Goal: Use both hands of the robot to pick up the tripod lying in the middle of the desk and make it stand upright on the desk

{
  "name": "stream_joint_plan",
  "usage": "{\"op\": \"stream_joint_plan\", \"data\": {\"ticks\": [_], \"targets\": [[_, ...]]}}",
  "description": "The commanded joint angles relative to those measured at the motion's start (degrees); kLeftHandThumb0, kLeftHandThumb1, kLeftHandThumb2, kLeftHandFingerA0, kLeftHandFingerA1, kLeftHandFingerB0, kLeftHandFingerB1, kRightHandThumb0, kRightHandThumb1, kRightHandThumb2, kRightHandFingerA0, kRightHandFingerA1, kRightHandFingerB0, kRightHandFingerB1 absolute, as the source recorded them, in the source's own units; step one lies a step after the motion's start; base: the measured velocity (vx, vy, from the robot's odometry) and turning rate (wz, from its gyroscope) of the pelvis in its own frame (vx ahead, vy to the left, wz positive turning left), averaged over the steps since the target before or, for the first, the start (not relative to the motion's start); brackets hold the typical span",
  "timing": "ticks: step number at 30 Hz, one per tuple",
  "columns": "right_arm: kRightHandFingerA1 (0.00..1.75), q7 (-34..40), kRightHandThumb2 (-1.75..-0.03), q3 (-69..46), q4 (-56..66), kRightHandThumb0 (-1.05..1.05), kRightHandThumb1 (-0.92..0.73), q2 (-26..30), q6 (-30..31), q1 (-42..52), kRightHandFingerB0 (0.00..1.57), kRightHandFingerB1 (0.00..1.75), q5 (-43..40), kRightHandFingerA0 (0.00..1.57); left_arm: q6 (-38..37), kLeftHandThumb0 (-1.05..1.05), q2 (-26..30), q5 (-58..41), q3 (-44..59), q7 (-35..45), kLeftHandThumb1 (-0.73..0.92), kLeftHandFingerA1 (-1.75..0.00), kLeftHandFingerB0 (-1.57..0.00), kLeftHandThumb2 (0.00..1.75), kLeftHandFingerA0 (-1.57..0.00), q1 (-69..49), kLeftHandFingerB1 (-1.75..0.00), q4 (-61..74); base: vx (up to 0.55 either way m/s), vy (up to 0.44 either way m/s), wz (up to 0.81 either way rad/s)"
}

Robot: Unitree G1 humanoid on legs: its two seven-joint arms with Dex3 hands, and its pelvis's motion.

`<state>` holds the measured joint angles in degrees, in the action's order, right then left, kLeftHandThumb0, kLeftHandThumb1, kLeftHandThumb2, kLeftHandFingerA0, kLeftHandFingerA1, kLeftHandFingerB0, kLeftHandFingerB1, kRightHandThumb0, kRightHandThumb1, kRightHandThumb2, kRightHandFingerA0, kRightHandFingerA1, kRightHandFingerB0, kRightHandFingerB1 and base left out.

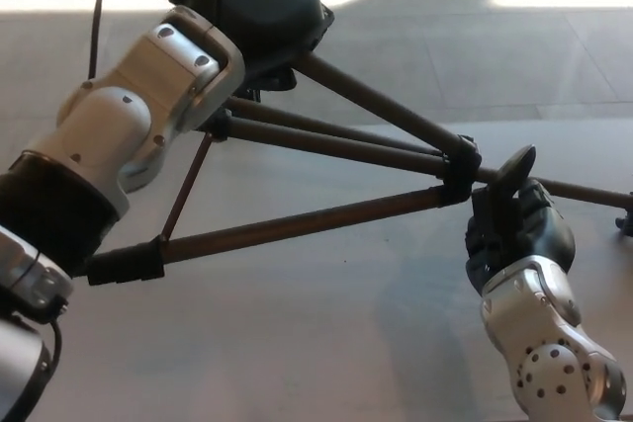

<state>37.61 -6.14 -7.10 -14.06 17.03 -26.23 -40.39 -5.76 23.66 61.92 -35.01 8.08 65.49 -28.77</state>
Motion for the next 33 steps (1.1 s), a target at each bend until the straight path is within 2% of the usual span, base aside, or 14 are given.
{"op": "stream_joint_plan", "data": {"ticks": [1, 2, 3, 5, 7, 10, 16, 18, 19, 21, 28, 30, 31, 33], "targets": [[0.44, -4.75, -0.98, 23.58, 23.56, -0.83, -0.58, -8.69, 1.53, 35.15, 0.10, 0.44, -7.13, 0.02, 1.43, -0.25, 1.49, 0.78, 0.95, 1.40, 0.40, -1.61, -0.81, 0.54, -0.84, 0.66, -0.81, 1.02, 0.00, 0.000, 0.00], [0.60, -2.35, -0.62, 24.28, 23.11, -0.82, -0.71, -8.50, 6.19, 36.77, 0.09, 0.30, -10.00, 0.01, 1.97, -0.30, 1.28, 1.29, 0.75, 1.33, 0.44, -1.49, -0.78, 0.63, -0.85, 0.86, -0.77, 0.98, 0.00, 0.000, 0.00], [0.55, -3.33, -0.93, 26.35, 22.12, -0.80, -0.53, -8.04, 5.90, 38.58, 0.06, 0.45, -9.70, 0.02, 2.24, -0.29, 0.88, 0.71, 1.12, 1.45, 0.45, -1.42, -0.78, 0.64, -0.83, 0.87, -0.74, 0.87, 0.00, 0.000, 0.00], [0.57, -0.89, -0.96, 30.13, 19.74, -0.39, -0.34, -9.39, 3.69, 40.39, 0.00, 0.50, -8.19, 0.06, 1.18, -0.20, 0.76, 0.27, 1.40, -0.89, 0.47, -1.43, -0.79, 0.59, -0.81, 0.94, -0.76, 0.40, 0.00, 0.000, 0.00], [0.58, -0.78, -0.87, 31.10, 19.15, -0.76, -0.49, -9.75, 2.21, 40.86, 0.13, 0.50, -8.24, 0.04, 1.24, -0.28, 0.82, 0.39, 1.40, -1.32, 0.45, -1.40, -0.80, 0.65, -0.82, 0.77, -0.77, 0.18, 0.00, 0.000, 0.00], [0.72, -1.95, -0.57, 31.17, 18.01, -0.71, -0.57, -9.88, 1.46, 41.14, 0.19, 0.37, -8.94, 0.04, 1.59, -0.18, 0.59, -0.09, 1.67, -1.67, 0.46, -1.38, -0.80, 0.58, -0.84, -0.17, -0.77, -0.31, 0.00, 0.000, 0.00], [0.59, -0.43, -0.81, 32.68, 17.84, -0.70, -0.44, -10.25, 0.71, 42.64, 0.15, 0.46, -9.30, 0.04, 1.54, -0.25, 0.63, -1.80, 2.99, -2.20, 0.45, -1.67, -0.83, 0.57, -0.92, -2.93, -0.80, 1.46, 0.00, 0.000, 0.00], [0.57, -1.82, -0.92, 33.06, 16.35, -0.38, -0.30, -9.83, 1.26, 43.09, 0.00, 0.50, -9.84, 0.05, 2.35, -0.29, 0.37, -0.40, 2.15, -1.48, 0.45, -1.63, -0.81, 0.57, -0.86, -2.25, -0.76, 1.25, 0.00, 0.000, 0.00], [0.59, -1.64, -0.58, 33.36, 16.08, -0.72, -0.58, -9.83, 1.42, 43.08, 0.12, 0.34, -9.88, 0.03, 2.24, -0.30, 0.22, -0.05, 2.05, -3.00, 0.46, -1.66, -0.81, 0.56, -0.85, -2.28, -0.74, 0.82, 0.00, 0.000, 0.00], [0.51, -1.46, -0.86, 32.89, 13.84, -0.79, -0.48, -10.55, 2.55, 41.33, 0.10, 0.29, -10.41, 0.03, 2.40, -0.26, -0.80, 0.39, 1.70, -4.21, 0.50, -1.69, -0.80, 0.56, -0.85, -1.33, -0.76, -0.28, 0.00, 0.000, 0.00], [0.33, -1.11, -0.89, 29.38, 8.59, -0.74, -0.47, -13.97, 2.41, 33.78, 0.00, 0.22, -11.69, 0.01, 3.20, -0.23, -3.78, -1.38, 2.25, -1.24, 0.51, -1.62, -0.77, 0.56, -0.80, -0.09, -0.71, -0.45, 0.00, 0.000, 0.00], [0.35, -3.14, -0.61, 25.29, 4.71, -0.76, -0.60, -15.82, 0.33, 27.42, 0.00, 0.25, -12.45, 0.00, 3.20, -0.25, -4.00, -0.87, 2.01, -1.26, 0.48, -1.54, -0.77, 0.59, -0.82, -0.03, -0.71, 0.26, 0.00, 0.000, 0.00], [0.28, -4.65, -0.91, 24.40, 3.81, -0.74, -0.47, -15.47, -0.43, 25.10, 0.00, 0.23, -12.36, 0.00, 2.72, -0.23, -3.80, -0.46, 1.85, -2.26, 0.48, -1.59, -0.79, 0.58, -0.84, -0.18, -0.76, 0.51, 0.00, 0.000, 0.00], [0.42, -4.64, -0.89, 21.70, 0.74, -0.79, -0.48, -16.46, -3.42, 20.39, 0.05, 0.23, -11.52, 0.03, 2.54, -0.23, -3.88, 0.10, 1.75, -3.85, 0.47, -1.63, -0.80, 0.57, -0.85, -0.86, -0.72, 1.24, 0.00, 0.000, 0.00]]}}
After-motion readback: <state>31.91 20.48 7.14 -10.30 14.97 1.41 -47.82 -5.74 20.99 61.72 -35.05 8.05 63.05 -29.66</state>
